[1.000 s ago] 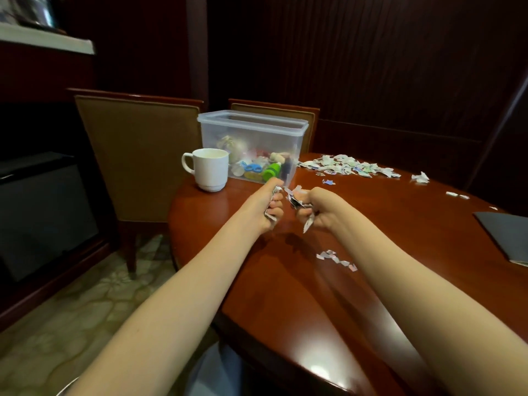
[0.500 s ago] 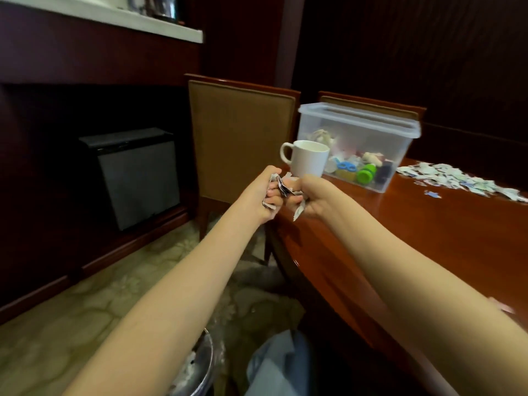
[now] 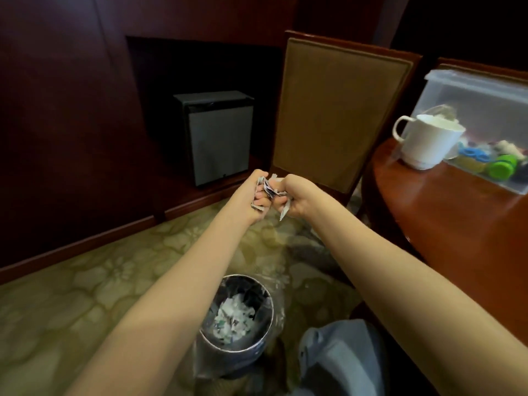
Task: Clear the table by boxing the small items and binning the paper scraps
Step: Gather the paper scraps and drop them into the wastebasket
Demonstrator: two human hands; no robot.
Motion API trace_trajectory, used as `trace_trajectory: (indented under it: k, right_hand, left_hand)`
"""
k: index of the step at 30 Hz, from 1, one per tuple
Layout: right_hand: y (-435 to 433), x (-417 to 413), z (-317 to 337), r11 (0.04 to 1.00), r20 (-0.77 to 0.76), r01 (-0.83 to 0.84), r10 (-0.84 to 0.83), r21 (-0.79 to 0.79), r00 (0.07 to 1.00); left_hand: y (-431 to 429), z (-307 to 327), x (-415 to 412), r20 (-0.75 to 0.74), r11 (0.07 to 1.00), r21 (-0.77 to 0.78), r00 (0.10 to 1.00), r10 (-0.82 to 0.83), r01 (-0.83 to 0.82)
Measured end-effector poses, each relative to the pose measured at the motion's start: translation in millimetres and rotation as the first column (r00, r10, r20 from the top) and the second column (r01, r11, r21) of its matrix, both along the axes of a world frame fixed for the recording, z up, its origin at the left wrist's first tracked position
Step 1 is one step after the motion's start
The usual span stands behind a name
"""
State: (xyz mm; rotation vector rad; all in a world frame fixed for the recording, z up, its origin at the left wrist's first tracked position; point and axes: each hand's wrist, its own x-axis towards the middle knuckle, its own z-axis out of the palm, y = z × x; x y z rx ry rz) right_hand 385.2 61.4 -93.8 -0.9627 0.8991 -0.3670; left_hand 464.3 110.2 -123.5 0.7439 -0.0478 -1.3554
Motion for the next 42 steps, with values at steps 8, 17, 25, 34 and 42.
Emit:
trace_trajectory:
  k: [8,17,25,34,42]
  right_hand:
    - [20.3,40.7,-77.6,0.991,-0.081,-0.084,0.093,0.106,0.992]
    - [25.5,55.5,-161.9,0.961,-0.191,-0.053,0.107,0.270,0.976]
    - [34.1,47.2,-213.8,0.947,-0.325,-0.040,0.149,0.318,0.934]
    - [33.7,34.6,-247.5,0.949,-0.435,-0.015,0.159,0.316,0.886]
    - [28.7,27.2,-259.8,0.918,-0.483,-0.026,0.233,0.396,0.844]
  left_hand:
    - [24.8,-76.6,34.6,-0.026,0.988,0.137,0.997,0.077,-0.073]
    - [36.9,-145.1,38.2,-0.016,0.923,0.362,0.989,0.144,-0.129]
    - [46.6,-197.2,27.0,0.039,0.843,0.528,0.995,0.094,-0.100]
    - [39.4,-237.0,16.3,0.000,0.777,0.621,0.991,0.134,-0.105]
    - [34.7,-246.0,14.1,-0.065,0.737,0.670,0.981,0.181,-0.091]
